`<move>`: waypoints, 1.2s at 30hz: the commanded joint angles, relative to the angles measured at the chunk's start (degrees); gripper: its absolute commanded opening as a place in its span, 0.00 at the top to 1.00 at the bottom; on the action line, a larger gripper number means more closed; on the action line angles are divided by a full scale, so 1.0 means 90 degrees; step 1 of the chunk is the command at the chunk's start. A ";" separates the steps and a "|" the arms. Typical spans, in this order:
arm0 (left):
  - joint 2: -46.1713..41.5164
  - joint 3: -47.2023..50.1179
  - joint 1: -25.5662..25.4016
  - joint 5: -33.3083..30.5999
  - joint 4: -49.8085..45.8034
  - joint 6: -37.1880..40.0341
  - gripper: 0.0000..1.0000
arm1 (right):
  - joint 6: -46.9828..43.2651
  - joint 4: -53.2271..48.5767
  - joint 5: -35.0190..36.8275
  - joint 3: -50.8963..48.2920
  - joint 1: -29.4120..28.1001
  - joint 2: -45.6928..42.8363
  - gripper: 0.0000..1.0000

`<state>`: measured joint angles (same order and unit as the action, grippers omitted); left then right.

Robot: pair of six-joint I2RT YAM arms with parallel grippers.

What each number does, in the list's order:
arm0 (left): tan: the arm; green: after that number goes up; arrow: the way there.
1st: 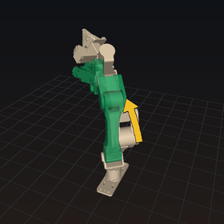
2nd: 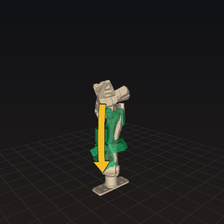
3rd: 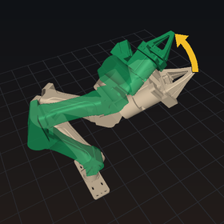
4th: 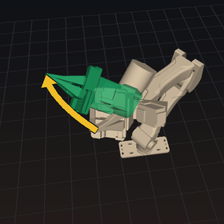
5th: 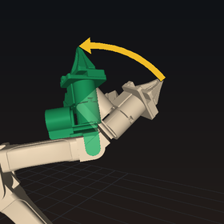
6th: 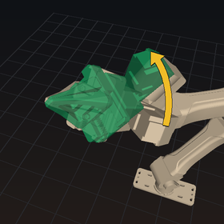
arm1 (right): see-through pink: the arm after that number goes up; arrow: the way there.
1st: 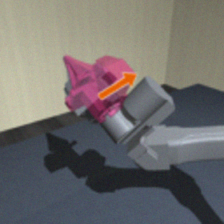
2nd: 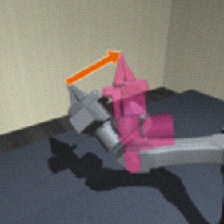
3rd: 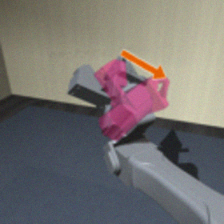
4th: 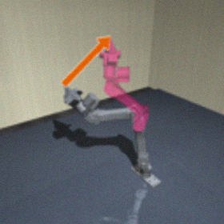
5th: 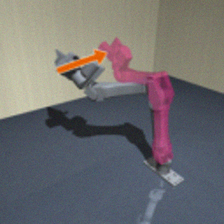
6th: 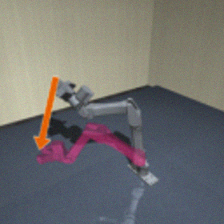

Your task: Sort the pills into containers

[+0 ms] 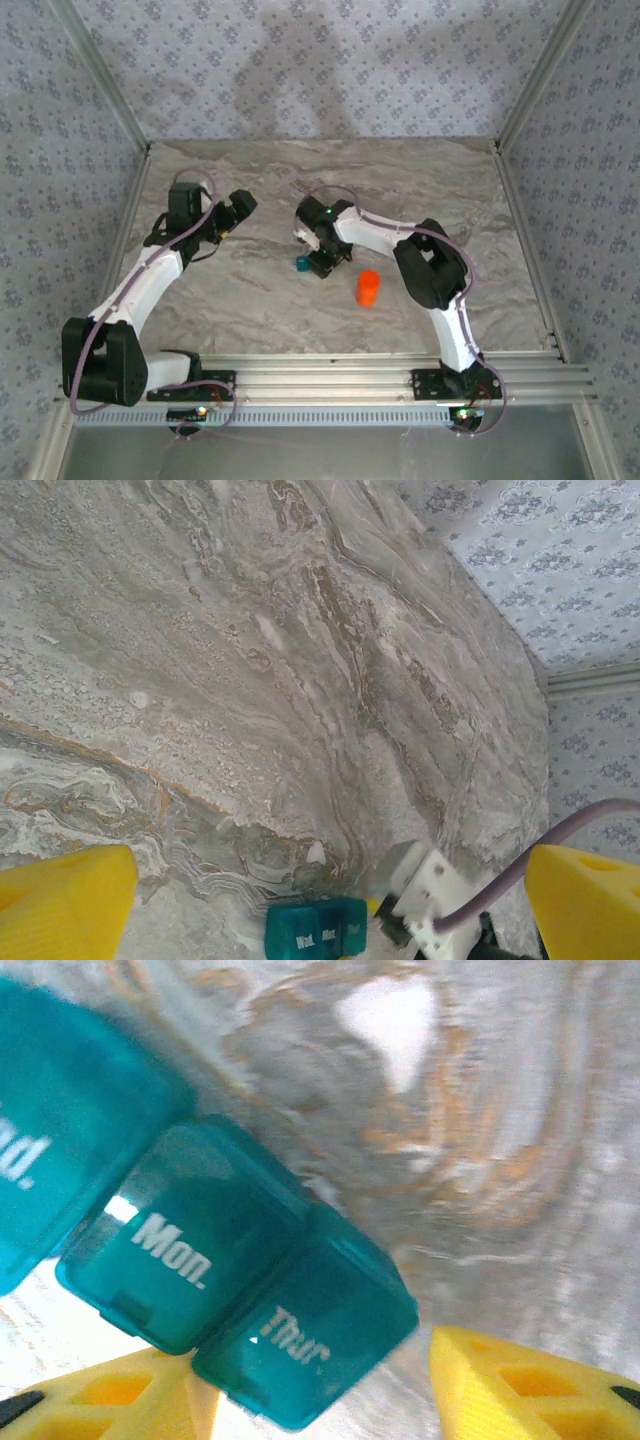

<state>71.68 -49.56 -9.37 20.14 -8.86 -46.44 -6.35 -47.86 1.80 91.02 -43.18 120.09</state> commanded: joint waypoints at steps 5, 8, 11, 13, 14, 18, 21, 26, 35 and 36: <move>0.0063 -0.0137 0.0030 0.0067 -0.0032 0.0311 0.01 | 0.0361 -0.0515 -0.0277 0.0410 0.0219 -0.0415 0.40; 0.0120 -0.0167 0.0034 0.0057 -0.0106 0.0406 0.01 | 0.0736 -0.0584 -0.0667 0.0556 0.0416 -0.0510 0.40; 0.0213 -0.0225 0.0029 0.0064 -0.0218 0.0543 0.01 | 0.1195 -0.0565 -0.1009 0.0690 0.0644 -0.0449 0.39; 0.0279 -0.0271 0.0026 0.0067 -0.0335 0.0682 0.01 | 0.1473 -0.0490 -0.1248 0.0721 0.0792 -0.0396 0.39; 0.0307 -0.0305 0.0029 0.0060 -0.0415 0.0774 0.01 | 0.1634 -0.0431 -0.1385 0.0736 0.0886 -0.0358 0.39; 0.0455 -0.0446 0.0020 0.0033 -0.0777 0.1189 0.01 | 0.2026 -0.0213 -0.1936 0.0755 0.1153 -0.0196 0.39; 0.0555 -0.0531 -0.0015 -0.0050 -0.1045 0.1504 0.01 | 0.2151 -0.0120 -0.2068 0.0811 0.1204 -0.0069 0.39; 0.0711 -0.0691 -0.0249 -0.0294 -0.1442 0.2022 0.01 | 0.2073 -0.0174 -0.1953 0.0979 0.1140 0.0158 0.38; 0.1163 -0.1071 -0.0849 -0.0622 -0.1932 0.2729 0.01 | 0.1965 -0.0200 -0.1852 0.0865 0.1014 0.0318 0.39; 0.1210 -0.1096 -0.0894 -0.0649 -0.1955 0.2771 0.01 | 0.1964 -0.0183 -0.1860 0.0849 0.0999 0.0337 0.39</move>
<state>81.58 -57.43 -16.56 15.73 -23.70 -24.91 11.16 -48.62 -14.46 98.19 -33.82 121.82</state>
